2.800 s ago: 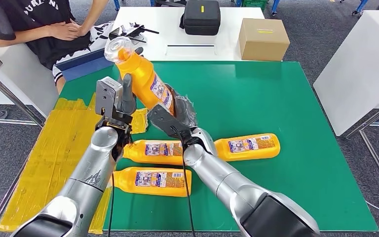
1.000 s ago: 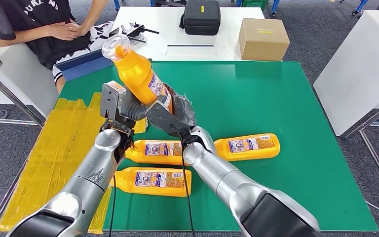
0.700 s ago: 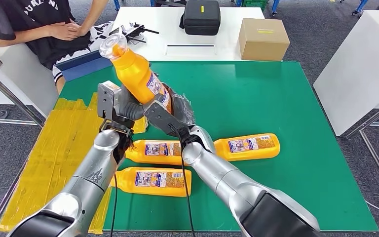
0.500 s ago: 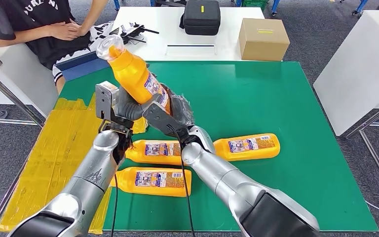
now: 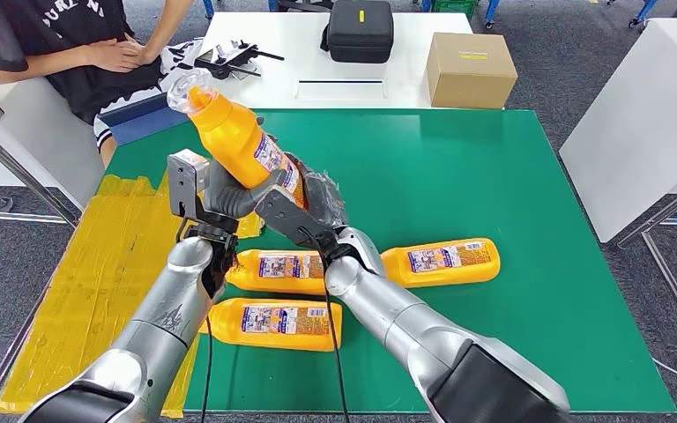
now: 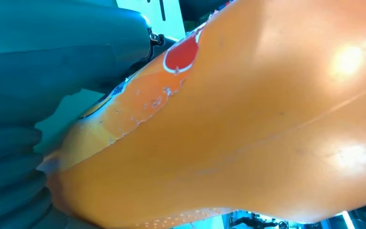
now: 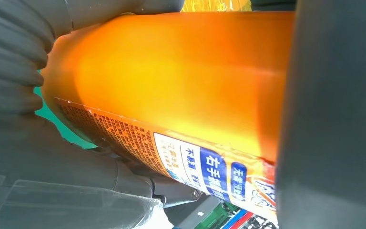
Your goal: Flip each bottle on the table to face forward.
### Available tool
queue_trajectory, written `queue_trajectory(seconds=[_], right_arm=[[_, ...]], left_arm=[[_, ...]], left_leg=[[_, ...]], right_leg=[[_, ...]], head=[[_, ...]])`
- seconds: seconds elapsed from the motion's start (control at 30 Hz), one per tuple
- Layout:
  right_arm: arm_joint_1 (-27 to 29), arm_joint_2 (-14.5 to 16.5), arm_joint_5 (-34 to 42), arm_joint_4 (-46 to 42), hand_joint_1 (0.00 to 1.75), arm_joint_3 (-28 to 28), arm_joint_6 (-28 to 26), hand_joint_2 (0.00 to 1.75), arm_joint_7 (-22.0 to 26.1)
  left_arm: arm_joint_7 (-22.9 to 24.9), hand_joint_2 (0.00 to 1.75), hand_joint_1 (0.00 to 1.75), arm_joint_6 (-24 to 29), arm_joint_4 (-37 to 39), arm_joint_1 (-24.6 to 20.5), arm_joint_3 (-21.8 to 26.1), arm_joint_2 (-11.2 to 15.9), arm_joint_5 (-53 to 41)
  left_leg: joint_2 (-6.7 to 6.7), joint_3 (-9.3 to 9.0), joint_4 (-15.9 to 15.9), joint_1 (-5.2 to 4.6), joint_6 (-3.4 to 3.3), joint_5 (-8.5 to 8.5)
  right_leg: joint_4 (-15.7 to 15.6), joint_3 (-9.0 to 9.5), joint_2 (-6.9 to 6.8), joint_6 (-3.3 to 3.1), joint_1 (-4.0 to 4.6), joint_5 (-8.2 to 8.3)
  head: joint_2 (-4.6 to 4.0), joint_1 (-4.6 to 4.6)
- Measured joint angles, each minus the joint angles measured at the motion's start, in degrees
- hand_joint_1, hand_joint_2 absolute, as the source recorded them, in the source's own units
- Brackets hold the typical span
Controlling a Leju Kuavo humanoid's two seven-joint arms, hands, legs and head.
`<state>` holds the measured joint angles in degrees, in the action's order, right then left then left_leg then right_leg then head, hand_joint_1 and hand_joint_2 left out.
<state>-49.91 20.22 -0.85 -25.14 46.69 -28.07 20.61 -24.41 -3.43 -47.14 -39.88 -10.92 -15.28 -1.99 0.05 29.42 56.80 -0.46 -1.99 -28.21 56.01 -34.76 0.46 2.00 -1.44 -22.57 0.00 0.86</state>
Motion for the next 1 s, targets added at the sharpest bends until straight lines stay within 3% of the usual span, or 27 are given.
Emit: queue_trajectory(seconds=[0.07,0.1,0.37,0.6,0.87,1.0], right_arm=[[0.0,0.0,0.0,0.2,0.24,0.0,-0.3,1.75,0.7],[0.1,0.0,0.0,0.3,0.00,0.0,-0.5,1.75,1.3],[2.2,0.0,-2.4,-0.3,0.00,-2.5,0.7,1.75,8.7],[4.5,0.0,-4.7,-4.2,0.00,-6.3,3.0,1.75,11.3],[10.4,-1.2,-10.2,-17.1,0.00,-10.4,4.6,1.75,10.7],[14.8,-3.0,-15.7,-26.6,0.00,-11.6,4.1,1.75,9.4]], left_arm=[[0.0,1.75,1.75,0.1,0.0,0.0,0.0,0.0,0.2],[0.0,1.75,1.75,0.3,0.0,0.0,0.1,0.0,0.4],[0.3,1.75,1.75,1.8,-1.3,0.2,1.3,0.3,1.0],[0.5,1.75,1.75,2.4,-2.2,0.8,1.8,0.8,1.2],[1.1,1.75,1.75,4.7,-3.6,1.9,3.2,1.9,1.0],[0.7,1.75,1.75,9.3,-3.8,2.1,3.8,3.1,-1.8]], left_leg=[[0.00,0.00,0.0,0.00,0.00,0.00],[0.00,0.00,0.0,0.00,0.00,0.00],[-0.01,0.01,0.0,0.01,0.00,0.00],[-0.01,0.01,0.0,0.01,0.00,0.00],[-0.02,0.01,0.0,0.01,0.00,0.00],[-0.02,0.00,0.0,0.01,0.00,0.00]], right_leg=[[0.0,0.00,0.00,0.00,0.00,0.00],[0.0,0.00,0.00,0.00,0.00,0.00],[0.0,0.00,-0.01,0.00,0.00,0.00],[0.0,0.00,0.00,0.00,0.00,0.00],[0.0,0.00,-0.02,0.00,0.00,0.00],[0.0,0.00,0.00,0.00,0.00,0.00]], head=[[0.00,0.00],[0.00,0.01],[0.00,0.01],[0.00,0.01],[0.00,0.01],[0.00,0.02]])
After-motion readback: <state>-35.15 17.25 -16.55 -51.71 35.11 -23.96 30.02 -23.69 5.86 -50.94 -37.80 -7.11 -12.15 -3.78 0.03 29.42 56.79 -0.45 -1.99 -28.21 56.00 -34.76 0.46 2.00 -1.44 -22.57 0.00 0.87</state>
